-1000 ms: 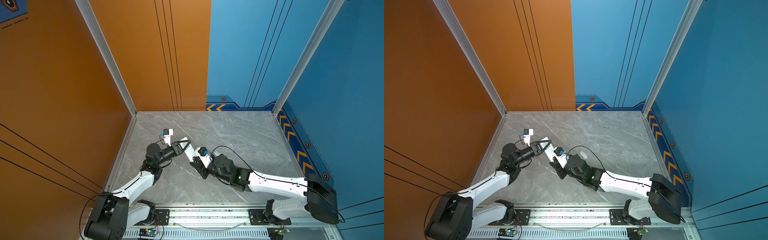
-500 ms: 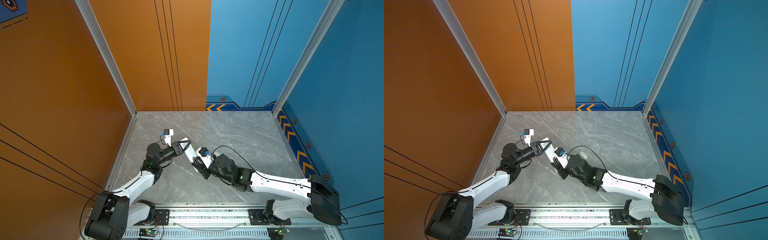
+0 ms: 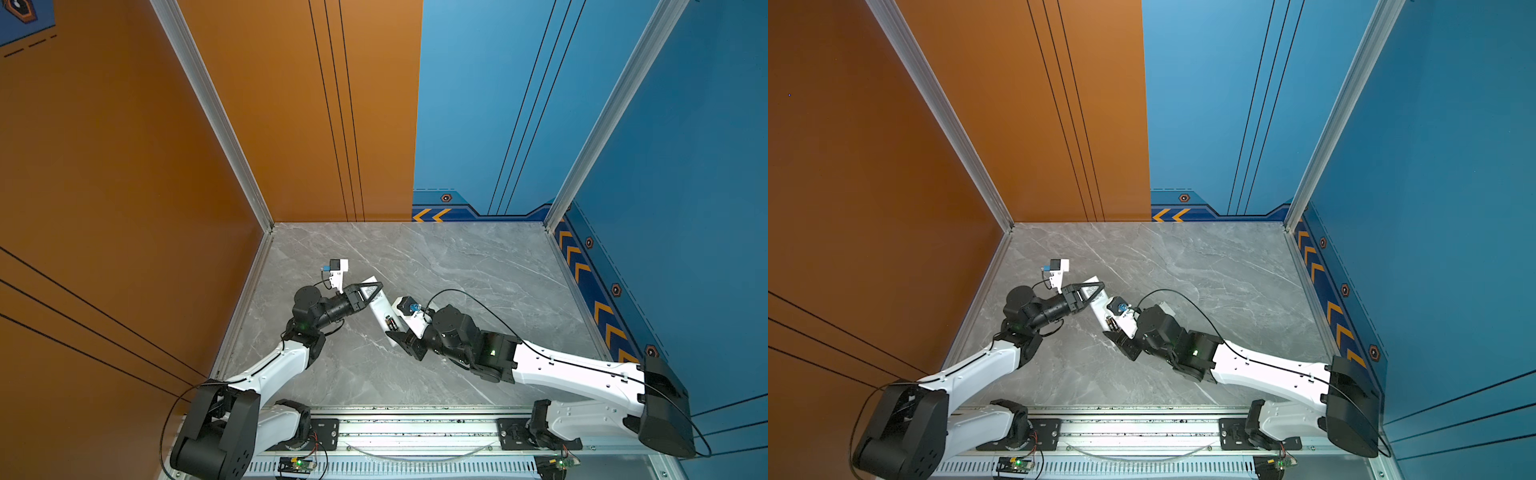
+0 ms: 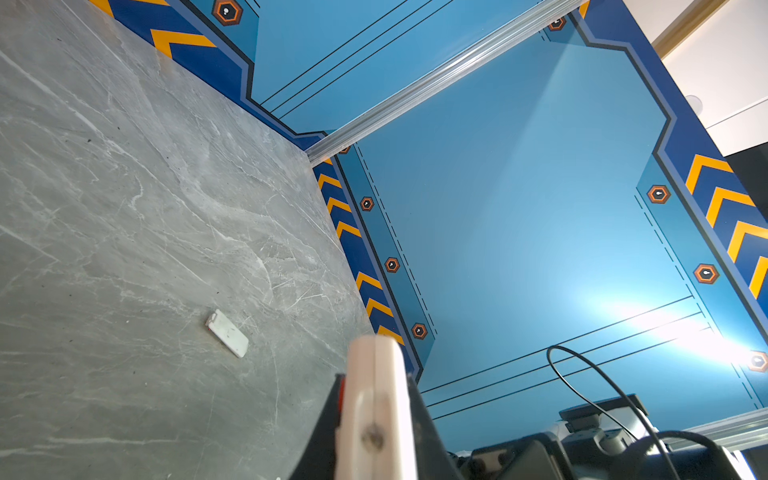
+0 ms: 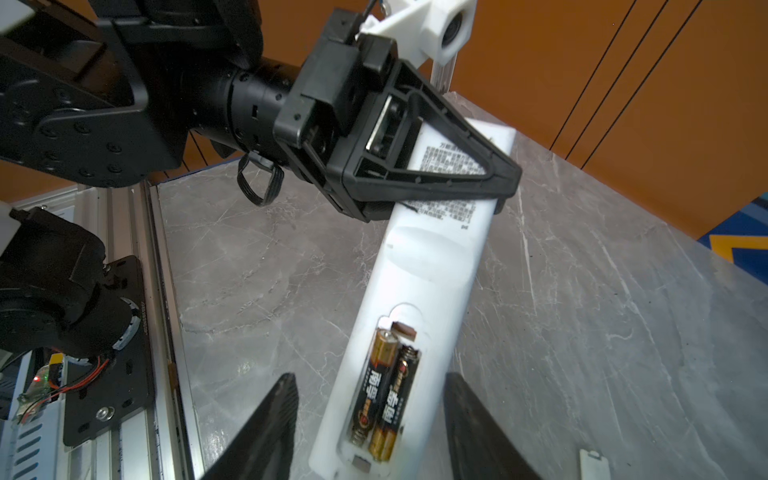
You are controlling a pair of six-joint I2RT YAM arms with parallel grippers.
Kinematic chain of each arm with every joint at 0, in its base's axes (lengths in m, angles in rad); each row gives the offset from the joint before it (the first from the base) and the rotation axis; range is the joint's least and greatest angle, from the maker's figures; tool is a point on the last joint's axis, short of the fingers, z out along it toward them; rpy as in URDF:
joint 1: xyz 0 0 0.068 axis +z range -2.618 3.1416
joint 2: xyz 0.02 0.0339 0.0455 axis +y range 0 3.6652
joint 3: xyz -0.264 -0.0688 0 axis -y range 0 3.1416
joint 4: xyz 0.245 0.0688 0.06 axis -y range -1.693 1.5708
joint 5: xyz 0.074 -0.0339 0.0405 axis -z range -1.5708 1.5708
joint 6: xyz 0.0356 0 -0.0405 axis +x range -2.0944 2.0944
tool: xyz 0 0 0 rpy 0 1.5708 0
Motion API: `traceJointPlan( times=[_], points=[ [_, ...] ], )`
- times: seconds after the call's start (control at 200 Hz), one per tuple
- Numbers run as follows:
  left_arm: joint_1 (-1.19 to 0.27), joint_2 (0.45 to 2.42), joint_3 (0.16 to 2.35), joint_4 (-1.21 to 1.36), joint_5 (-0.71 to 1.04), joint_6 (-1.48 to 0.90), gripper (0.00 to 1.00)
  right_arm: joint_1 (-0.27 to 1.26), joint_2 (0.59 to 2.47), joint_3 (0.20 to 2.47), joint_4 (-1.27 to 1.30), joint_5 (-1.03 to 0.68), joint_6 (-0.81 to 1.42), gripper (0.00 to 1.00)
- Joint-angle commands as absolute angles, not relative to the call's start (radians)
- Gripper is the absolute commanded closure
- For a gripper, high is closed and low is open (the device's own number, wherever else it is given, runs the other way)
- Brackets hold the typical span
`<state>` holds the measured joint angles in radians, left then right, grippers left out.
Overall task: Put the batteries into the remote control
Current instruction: 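Open the right gripper and lift it off the seated battery, then press the right gripper fingertips down on the second battery to seat it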
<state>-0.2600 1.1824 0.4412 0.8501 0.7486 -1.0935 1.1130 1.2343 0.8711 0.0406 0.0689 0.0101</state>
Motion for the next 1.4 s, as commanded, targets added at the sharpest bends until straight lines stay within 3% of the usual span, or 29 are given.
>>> traceJointPlan(
  times=[0.0,0.416,0.831,1.397],
  points=[
    [-0.25,1.183,0.448,0.898,0.794,-1.109,1.0,1.118,1.185,0.919,-0.083,0.03,-0.057,0.4],
    [-0.226,1.173,0.466,0.775,0.857,-1.074,1.0,1.091,1.213,1.095,-0.457,-0.08,-0.299,0.34],
    [-0.228,1.134,0.487,0.59,0.886,-0.995,1.0,1.088,1.306,1.199,-0.572,-0.076,-0.431,0.57],
    [-0.253,1.124,0.491,0.586,0.928,-0.993,1.0,1.102,1.409,1.284,-0.592,-0.107,-0.494,0.69]
  ],
)
